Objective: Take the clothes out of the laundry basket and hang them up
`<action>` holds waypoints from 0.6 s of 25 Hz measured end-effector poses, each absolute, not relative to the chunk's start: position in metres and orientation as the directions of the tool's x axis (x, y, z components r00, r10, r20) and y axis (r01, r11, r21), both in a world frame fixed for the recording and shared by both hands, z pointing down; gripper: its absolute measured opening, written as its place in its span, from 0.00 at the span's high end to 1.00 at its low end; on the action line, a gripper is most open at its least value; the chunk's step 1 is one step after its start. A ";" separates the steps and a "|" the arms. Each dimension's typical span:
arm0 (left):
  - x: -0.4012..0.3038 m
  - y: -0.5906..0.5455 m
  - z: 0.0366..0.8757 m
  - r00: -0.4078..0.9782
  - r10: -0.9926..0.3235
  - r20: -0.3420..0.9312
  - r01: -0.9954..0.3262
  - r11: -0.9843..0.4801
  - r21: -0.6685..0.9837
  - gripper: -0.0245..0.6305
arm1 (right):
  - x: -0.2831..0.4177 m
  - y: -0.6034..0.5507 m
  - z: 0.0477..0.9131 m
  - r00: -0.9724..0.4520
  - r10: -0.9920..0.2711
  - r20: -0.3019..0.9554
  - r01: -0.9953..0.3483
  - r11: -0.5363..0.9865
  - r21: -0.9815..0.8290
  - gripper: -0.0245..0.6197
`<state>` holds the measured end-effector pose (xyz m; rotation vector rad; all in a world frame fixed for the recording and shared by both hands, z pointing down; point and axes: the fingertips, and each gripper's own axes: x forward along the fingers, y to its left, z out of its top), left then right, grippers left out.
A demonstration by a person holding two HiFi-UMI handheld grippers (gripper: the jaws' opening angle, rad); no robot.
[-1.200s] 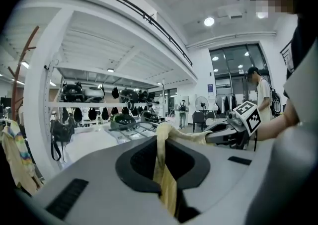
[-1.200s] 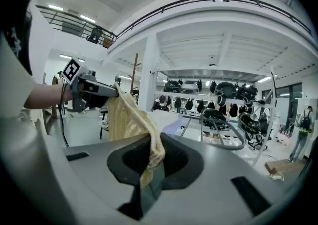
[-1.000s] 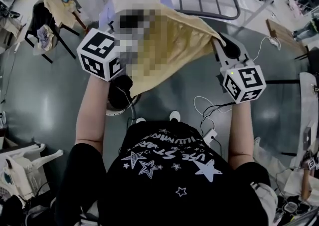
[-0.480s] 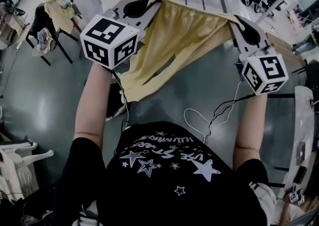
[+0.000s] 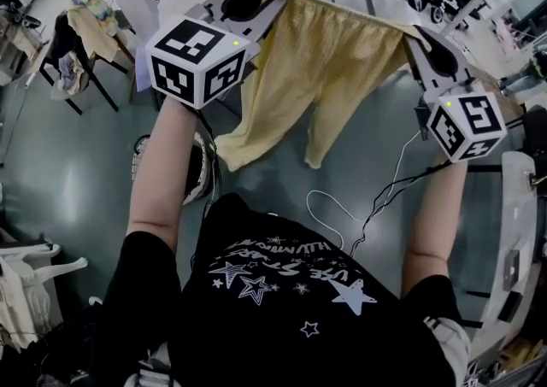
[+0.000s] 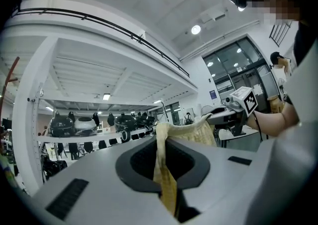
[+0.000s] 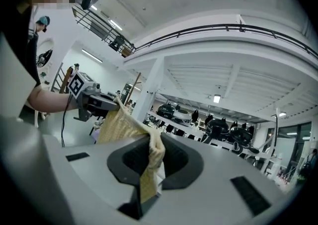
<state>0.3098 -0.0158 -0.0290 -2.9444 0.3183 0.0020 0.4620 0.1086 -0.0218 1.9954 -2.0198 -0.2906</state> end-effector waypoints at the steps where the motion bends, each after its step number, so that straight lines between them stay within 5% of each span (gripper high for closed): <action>1: 0.313 -0.021 -0.024 0.977 -0.212 -0.008 -0.210 -0.961 -0.179 0.91 | 0.466 0.105 -0.017 0.001 -0.998 0.065 -0.942 0.021 0.336 0.89; 15: 0.396 -0.138 0.004 0.998 -0.070 0.008 -0.068 -0.986 -0.150 0.91 | 0.561 -0.009 -0.009 0.232 -0.972 0.032 -0.921 -0.209 0.327 0.89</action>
